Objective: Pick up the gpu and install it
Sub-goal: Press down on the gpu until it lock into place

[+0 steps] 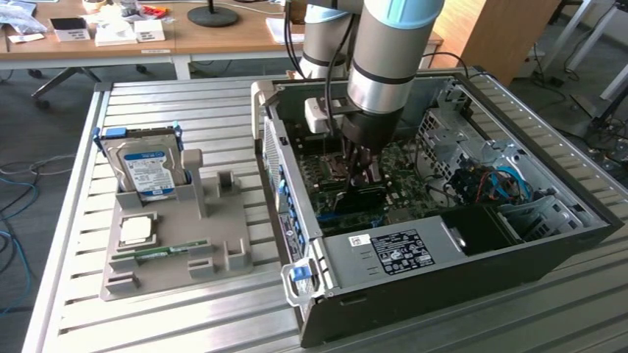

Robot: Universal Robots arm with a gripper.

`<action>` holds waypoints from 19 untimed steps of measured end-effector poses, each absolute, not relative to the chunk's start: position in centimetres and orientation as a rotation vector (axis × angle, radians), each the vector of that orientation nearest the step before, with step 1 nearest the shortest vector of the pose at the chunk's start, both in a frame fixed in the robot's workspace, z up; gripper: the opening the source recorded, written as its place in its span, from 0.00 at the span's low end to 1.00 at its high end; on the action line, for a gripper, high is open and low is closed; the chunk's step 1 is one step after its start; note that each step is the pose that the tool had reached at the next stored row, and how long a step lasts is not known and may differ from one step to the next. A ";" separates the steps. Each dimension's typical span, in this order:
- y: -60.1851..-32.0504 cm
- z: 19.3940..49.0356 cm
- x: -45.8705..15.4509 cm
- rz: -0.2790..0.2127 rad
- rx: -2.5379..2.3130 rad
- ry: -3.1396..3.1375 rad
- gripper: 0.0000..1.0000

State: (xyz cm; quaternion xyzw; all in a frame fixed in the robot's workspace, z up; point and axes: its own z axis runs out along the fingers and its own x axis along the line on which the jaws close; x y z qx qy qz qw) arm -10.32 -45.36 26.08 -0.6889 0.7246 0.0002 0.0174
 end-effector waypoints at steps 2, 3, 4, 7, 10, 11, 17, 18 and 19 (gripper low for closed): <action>-45.4 26.1 -10.3 0.001 -2.141 2.252 0.11; -45.4 26.1 -10.3 0.001 -2.140 2.252 0.11; -45.4 26.1 -10.3 0.001 -2.140 2.252 0.11; -45.4 26.0 -10.4 0.000 -2.140 2.251 0.11; -45.4 26.0 -10.4 0.000 -2.140 2.251 0.11; -45.4 26.0 -10.4 0.000 -2.140 2.251 0.11; -45.4 26.0 -10.5 0.000 -2.140 2.251 0.11; -45.4 26.0 -10.5 0.000 -2.140 2.251 0.11; -45.4 26.0 -10.5 0.000 -2.140 2.251 0.11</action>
